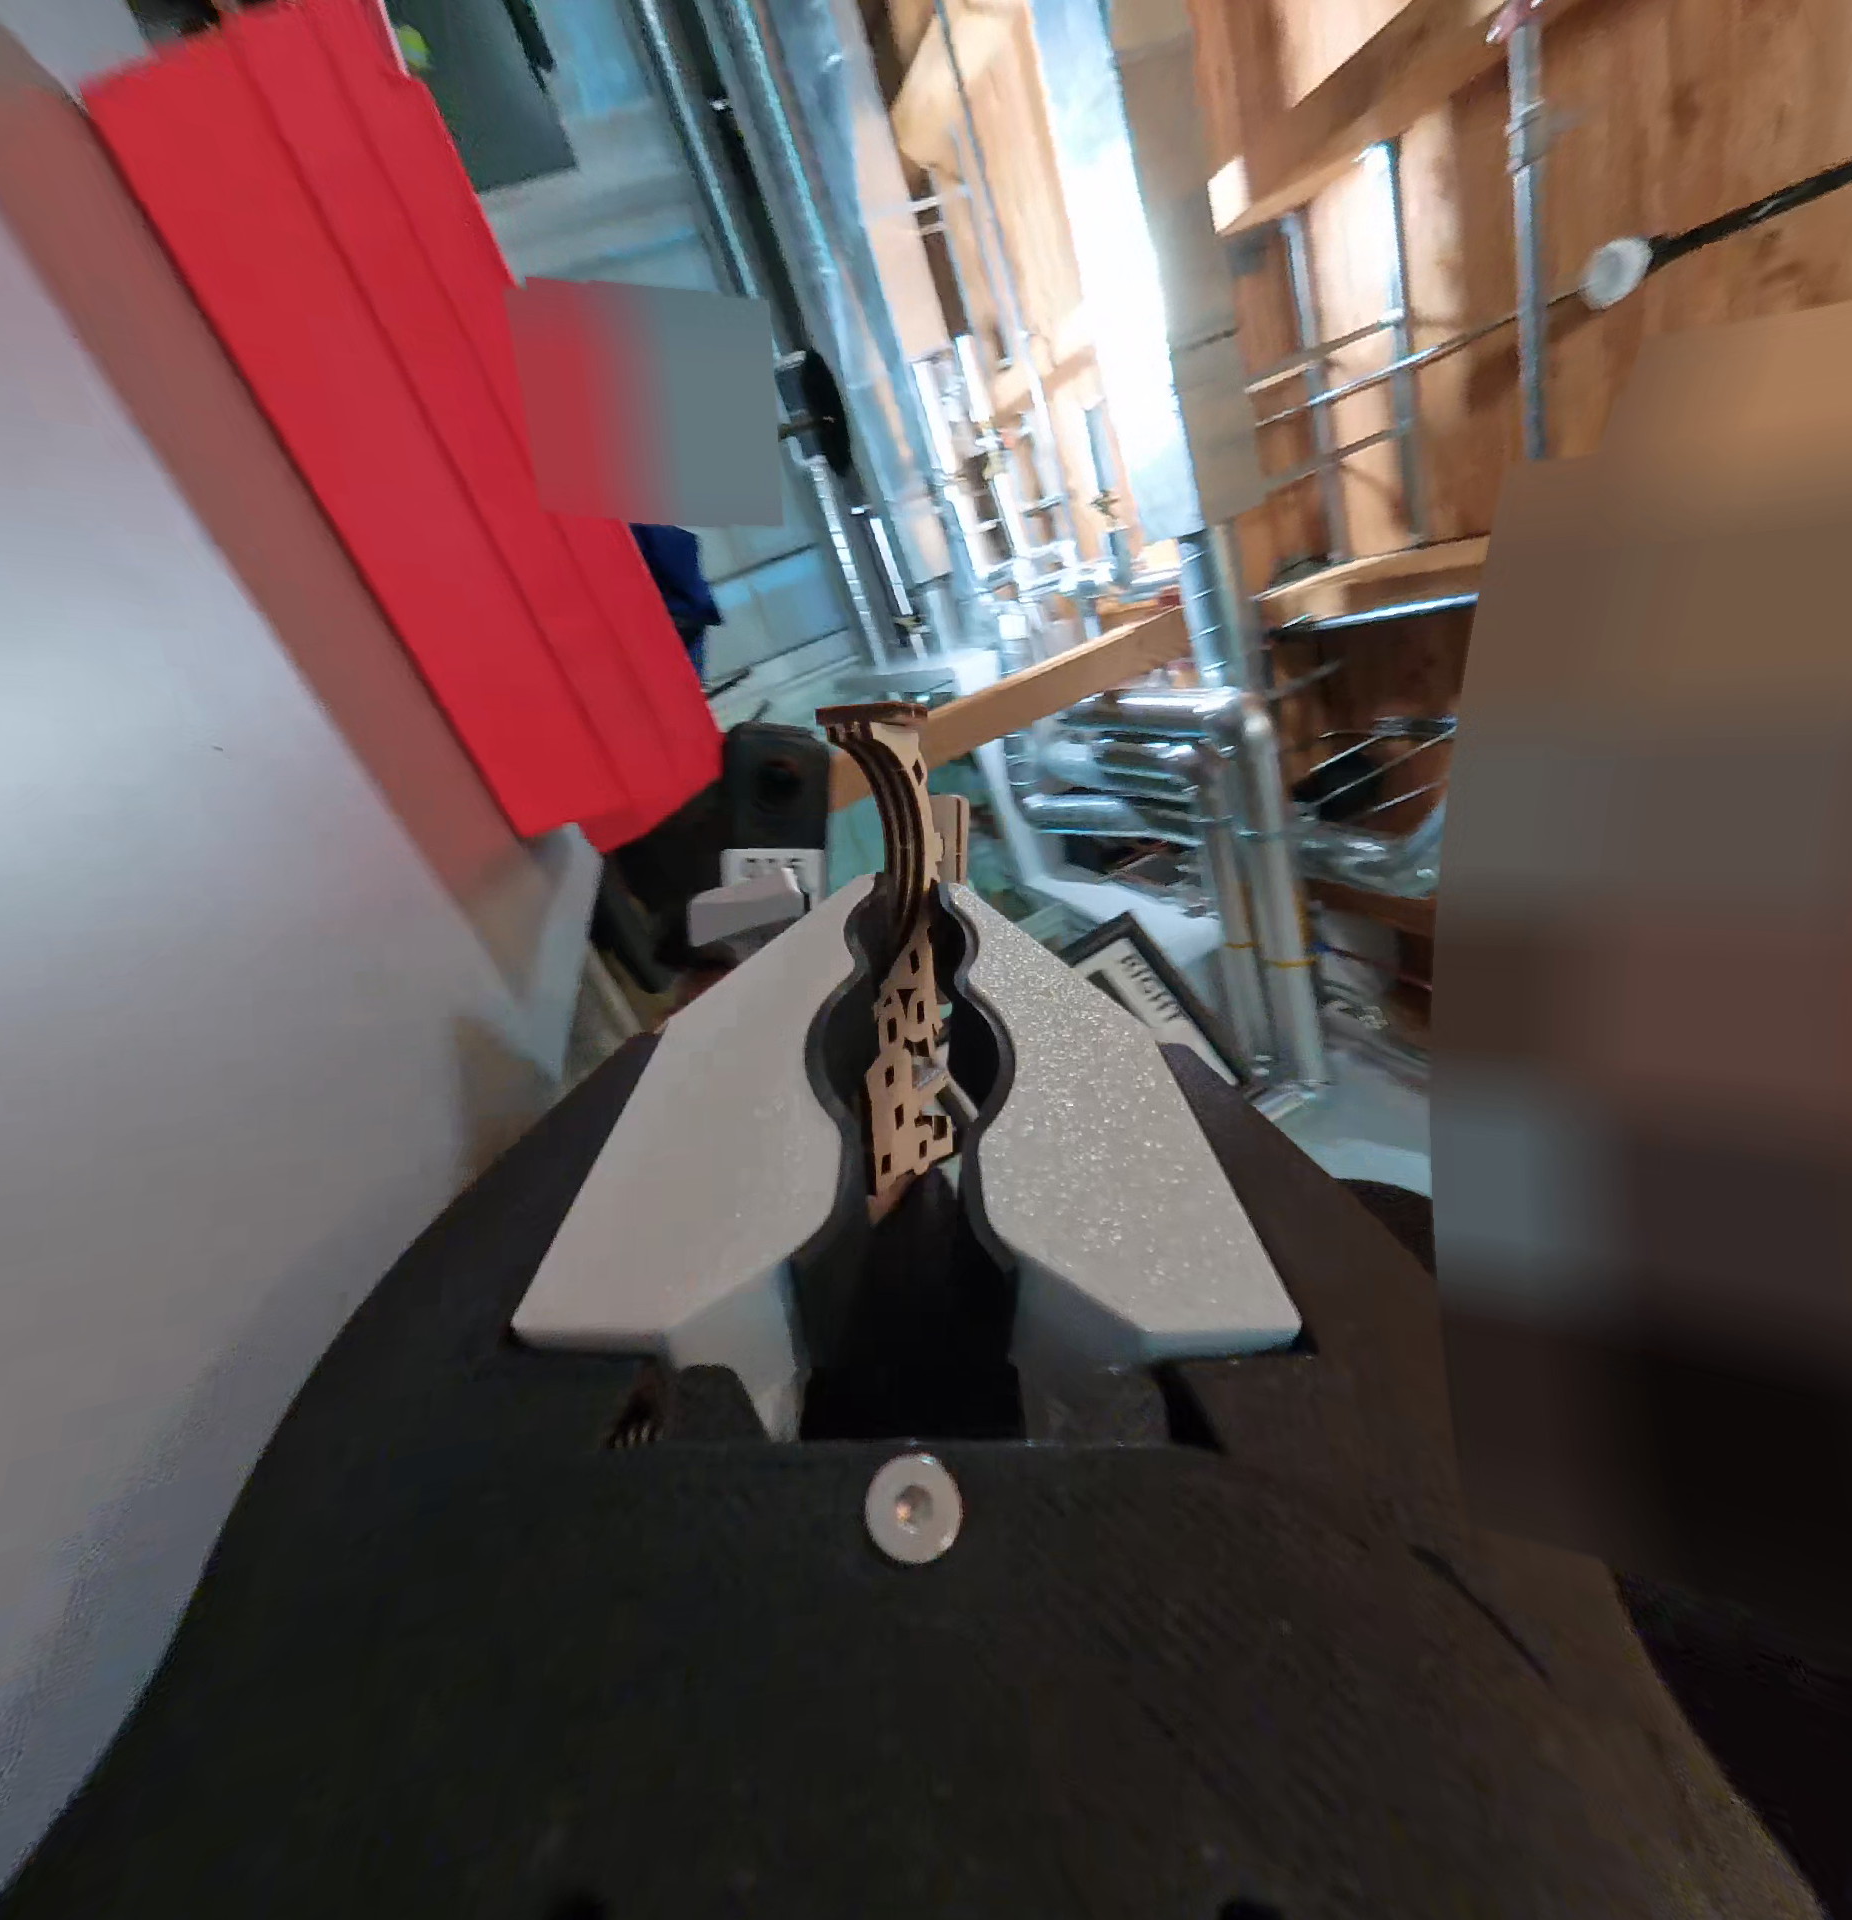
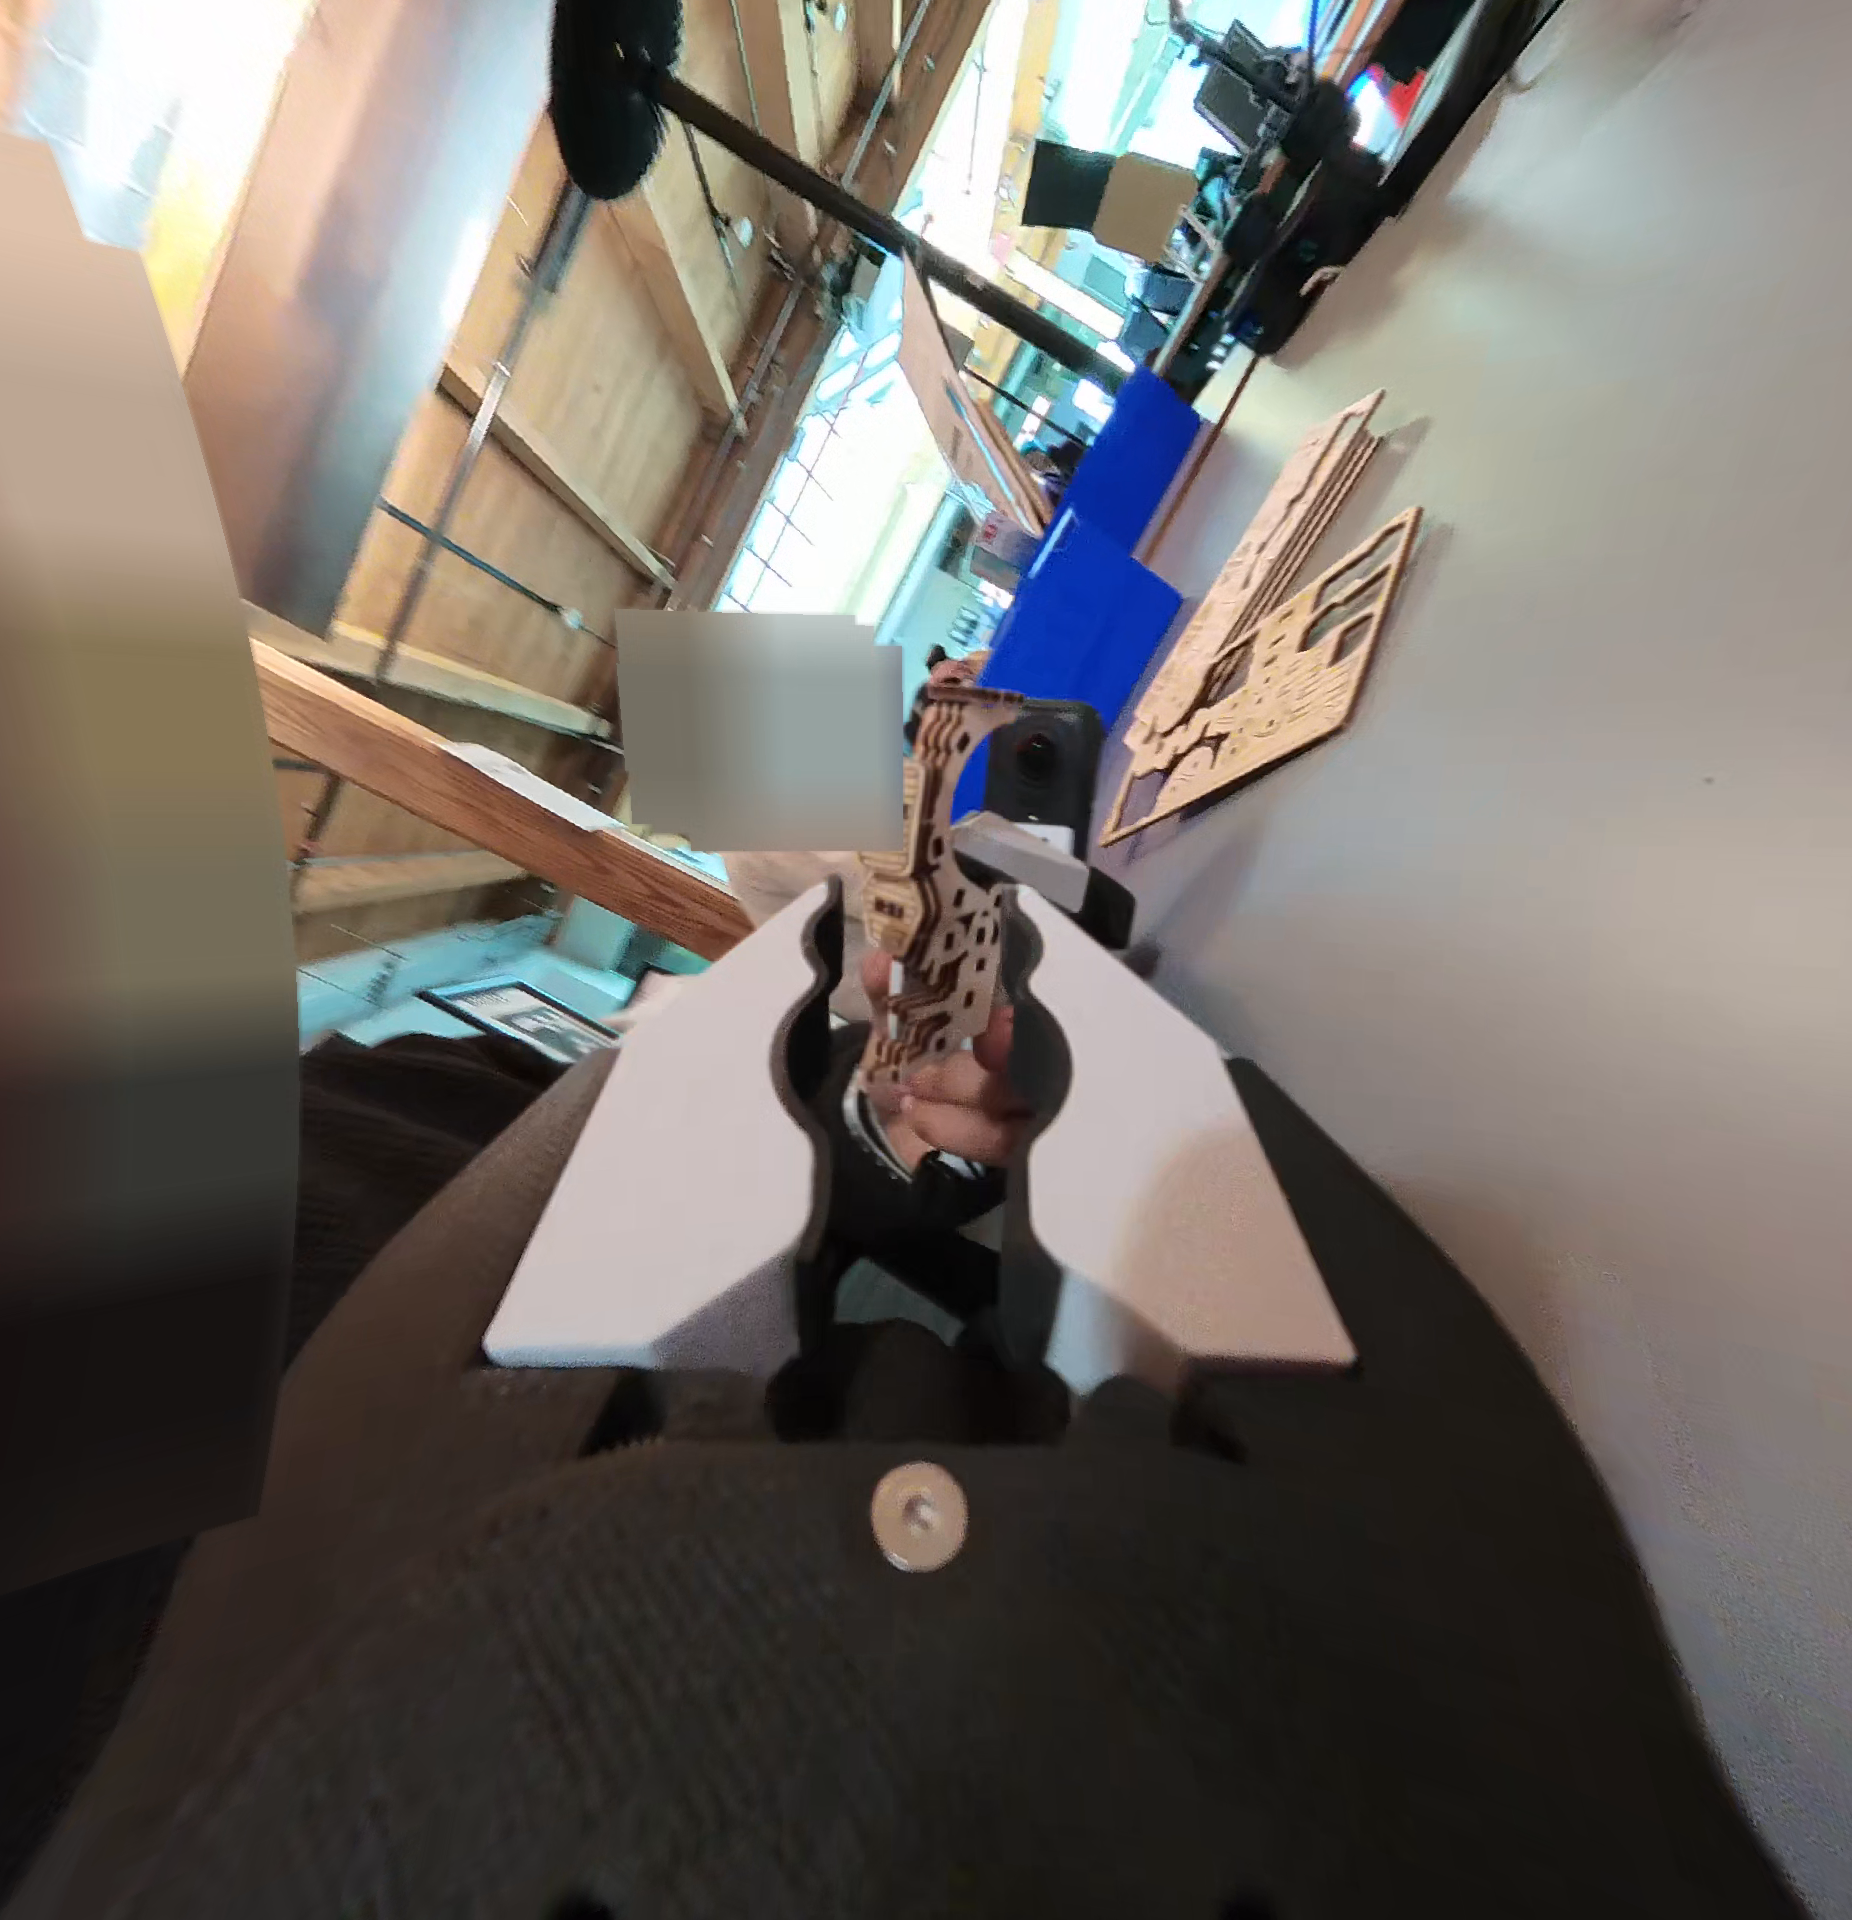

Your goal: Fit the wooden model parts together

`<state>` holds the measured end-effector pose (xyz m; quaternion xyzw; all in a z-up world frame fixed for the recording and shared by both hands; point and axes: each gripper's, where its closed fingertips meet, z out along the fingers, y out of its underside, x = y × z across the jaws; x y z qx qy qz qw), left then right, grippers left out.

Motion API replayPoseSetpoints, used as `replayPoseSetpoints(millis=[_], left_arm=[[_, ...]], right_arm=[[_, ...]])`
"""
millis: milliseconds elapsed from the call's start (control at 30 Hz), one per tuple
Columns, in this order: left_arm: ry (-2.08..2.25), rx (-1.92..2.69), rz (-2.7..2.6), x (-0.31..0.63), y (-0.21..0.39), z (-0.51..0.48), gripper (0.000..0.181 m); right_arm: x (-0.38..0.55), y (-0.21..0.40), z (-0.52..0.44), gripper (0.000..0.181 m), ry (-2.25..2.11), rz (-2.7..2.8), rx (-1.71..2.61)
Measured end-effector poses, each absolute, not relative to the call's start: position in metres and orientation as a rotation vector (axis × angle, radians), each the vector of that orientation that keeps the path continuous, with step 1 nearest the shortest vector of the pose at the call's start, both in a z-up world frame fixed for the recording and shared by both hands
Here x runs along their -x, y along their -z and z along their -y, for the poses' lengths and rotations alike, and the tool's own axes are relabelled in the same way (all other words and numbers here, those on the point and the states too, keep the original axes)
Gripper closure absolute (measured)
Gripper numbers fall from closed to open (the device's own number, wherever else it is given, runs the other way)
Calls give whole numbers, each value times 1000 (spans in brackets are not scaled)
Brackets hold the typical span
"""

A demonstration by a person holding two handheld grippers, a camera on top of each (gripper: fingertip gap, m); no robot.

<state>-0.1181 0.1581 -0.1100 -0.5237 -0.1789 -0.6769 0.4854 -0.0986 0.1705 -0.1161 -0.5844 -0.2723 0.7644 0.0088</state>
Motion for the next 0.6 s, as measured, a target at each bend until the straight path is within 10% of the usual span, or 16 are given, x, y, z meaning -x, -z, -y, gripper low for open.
replayPoseSetpoints(millis=[600], left_arm=[[1408,1477,247,94,118,-157,176]], right_arm=[[101,120,-154,169,-2194,1084,1783]])
